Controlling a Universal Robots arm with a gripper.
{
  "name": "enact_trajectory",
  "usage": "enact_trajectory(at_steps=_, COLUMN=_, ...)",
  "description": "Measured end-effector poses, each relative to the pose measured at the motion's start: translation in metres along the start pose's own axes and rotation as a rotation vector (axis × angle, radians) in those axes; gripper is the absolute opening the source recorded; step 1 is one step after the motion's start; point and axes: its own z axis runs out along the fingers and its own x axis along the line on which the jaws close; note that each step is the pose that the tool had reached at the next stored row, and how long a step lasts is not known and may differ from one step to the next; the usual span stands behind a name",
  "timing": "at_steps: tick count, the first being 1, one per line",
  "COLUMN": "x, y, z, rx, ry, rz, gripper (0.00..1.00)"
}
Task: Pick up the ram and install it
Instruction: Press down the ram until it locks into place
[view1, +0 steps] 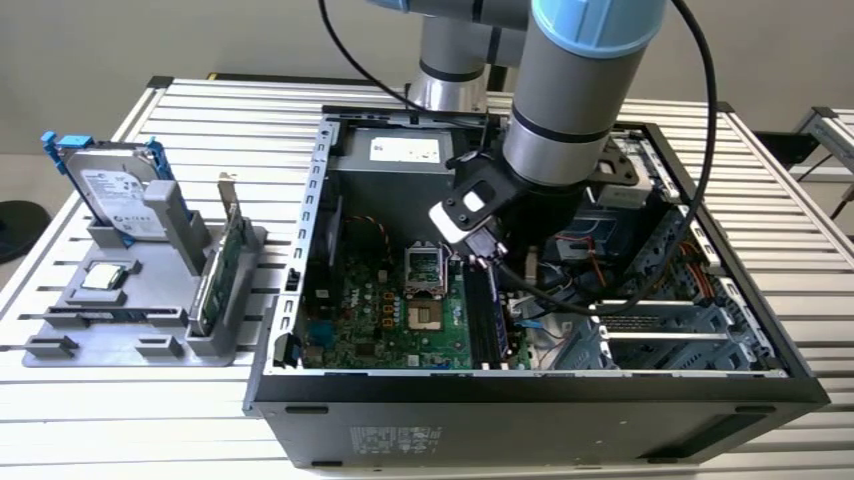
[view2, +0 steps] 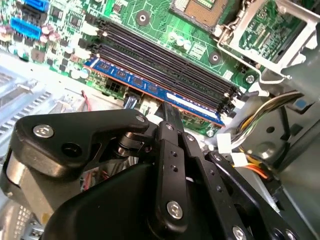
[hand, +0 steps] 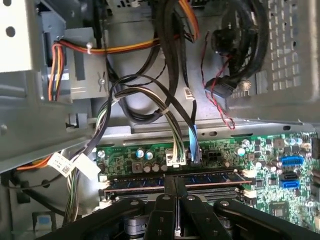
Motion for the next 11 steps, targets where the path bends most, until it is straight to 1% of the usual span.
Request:
enact_trajectory(at_steps=2, x=0.0, y=0.0, z=0.0, rx=-0.0002, ry=0.0004, rz=-0.014, gripper=0.0)
enact_trajectory(at_steps=7, x=0.0001, y=0.0, z=0.0001, rx=-0.0002, ry=0.0005, rz=-0.015, gripper=0.0)
enact_trajectory(at_steps=11, x=0.0001, y=-0.0001, z=0.0028, rx=-0.0002, ry=0.0006, rz=-0.015, gripper=0.0)
